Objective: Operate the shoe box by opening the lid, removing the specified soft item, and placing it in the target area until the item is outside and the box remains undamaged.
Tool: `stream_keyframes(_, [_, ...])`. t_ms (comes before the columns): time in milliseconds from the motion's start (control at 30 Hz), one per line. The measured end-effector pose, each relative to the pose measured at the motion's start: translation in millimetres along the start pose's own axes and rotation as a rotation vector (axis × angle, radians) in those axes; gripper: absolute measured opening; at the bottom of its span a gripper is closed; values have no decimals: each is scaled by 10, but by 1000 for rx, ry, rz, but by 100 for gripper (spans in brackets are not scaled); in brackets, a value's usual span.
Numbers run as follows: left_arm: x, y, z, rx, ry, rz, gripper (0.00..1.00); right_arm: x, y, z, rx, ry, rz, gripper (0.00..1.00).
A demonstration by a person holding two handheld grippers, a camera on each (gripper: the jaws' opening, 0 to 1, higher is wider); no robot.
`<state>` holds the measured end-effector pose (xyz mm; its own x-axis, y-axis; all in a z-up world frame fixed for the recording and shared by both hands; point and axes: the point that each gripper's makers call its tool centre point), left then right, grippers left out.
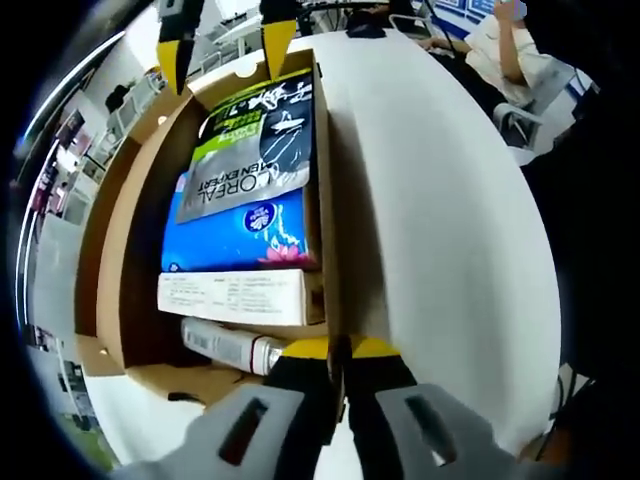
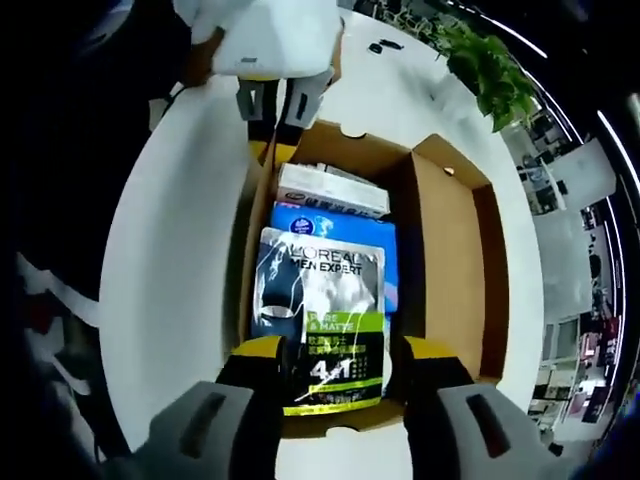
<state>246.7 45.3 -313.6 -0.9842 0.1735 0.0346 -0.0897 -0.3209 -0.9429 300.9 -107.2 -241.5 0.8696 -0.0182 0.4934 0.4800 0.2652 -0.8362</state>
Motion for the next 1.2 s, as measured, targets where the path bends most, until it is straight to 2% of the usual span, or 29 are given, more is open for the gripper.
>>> stream_keyframes(100, [3, 1, 1, -3, -1, 2, 3, -79, 46, 11, 12, -5, 31, 50])
stream_keyframes(200, [5, -2, 4, -1, 0, 3, 3, -133, 110, -61, -22, -28, 47, 52])
stream_keyframes(333, [6, -2, 6, -1, 2, 3, 3, -174, 153, -60, -24, -16, 67, 55])
stream_keyframes(567, [-14, 4, 7, -4, 10, 2, 3, -228, 243, -21, -25, -22, 87, 52])
stream_keyframes(767, [-28, 7, 4, -4, 13, 1, 3, -232, 316, -45, -39, -3, 94, 54])
stream_keyframes(1033, [-41, 8, 5, 0, 13, 0, 3, -129, 252, -37, -46, -5, 56, 66])
stream_keyframes(1200, [-39, 11, 4, -4, 18, 1, 3, -134, 207, 27, -17, 7, 87, 64])
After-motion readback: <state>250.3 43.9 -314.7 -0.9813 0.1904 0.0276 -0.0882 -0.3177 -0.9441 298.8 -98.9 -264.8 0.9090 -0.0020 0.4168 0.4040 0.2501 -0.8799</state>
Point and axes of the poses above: the point that each gripper's makers call its tool centre point, and the gripper's own axes: y roughly forward along the fingers, x roughly to its right, z roughly out of its top, and after that the axes turned 10 degrees about -z, right-handed
